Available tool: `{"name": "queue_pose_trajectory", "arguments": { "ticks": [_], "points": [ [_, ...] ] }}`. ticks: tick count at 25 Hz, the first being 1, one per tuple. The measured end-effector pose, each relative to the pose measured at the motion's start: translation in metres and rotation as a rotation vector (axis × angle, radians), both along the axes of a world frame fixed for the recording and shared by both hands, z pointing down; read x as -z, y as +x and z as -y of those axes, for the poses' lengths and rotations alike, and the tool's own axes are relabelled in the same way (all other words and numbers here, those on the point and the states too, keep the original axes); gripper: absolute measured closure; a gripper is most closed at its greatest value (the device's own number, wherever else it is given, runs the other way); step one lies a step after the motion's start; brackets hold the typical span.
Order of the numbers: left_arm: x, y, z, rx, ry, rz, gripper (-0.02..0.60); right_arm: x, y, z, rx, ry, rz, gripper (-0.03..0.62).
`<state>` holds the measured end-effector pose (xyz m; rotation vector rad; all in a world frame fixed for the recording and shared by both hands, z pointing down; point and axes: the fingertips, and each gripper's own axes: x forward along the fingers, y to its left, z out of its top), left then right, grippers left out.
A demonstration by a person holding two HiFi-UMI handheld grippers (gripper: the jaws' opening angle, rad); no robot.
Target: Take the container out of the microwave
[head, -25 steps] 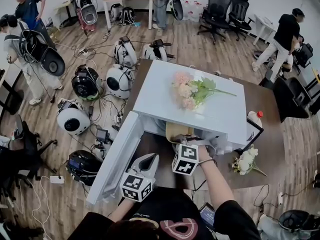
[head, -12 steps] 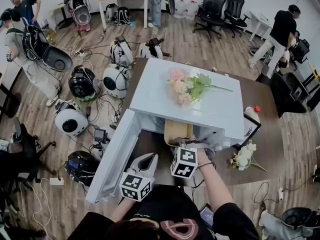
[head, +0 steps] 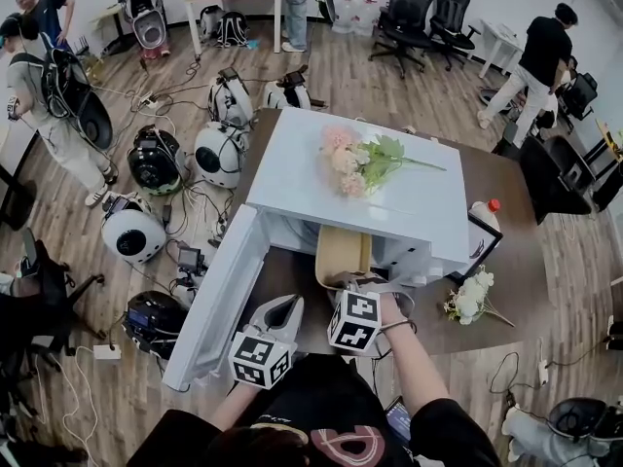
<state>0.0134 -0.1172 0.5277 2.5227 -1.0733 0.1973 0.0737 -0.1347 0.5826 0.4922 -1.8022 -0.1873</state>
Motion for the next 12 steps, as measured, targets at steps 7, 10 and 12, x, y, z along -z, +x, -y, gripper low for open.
{"name": "queue_pose_trajectory", "arguments": {
  "ticks": [7, 10, 12],
  "points": [
    [-0.003, 0.0, -0.006, -0.012, -0.002, 0.003, 0.572, -0.004, -0.003, -0.016, -0.022, -0.015, 0.008, 0.572],
    [-0.005, 0.001, -0.01, -0.018, -0.005, 0.003, 0.572, -0.004, -0.004, -0.024, -0.03, -0.022, 0.009, 0.572],
    [-0.007, 0.002, -0.012, -0.024, -0.008, 0.005, 0.572, -0.005, -0.002, -0.029, -0.037, -0.028, 0.007, 0.571]
  ]
}}
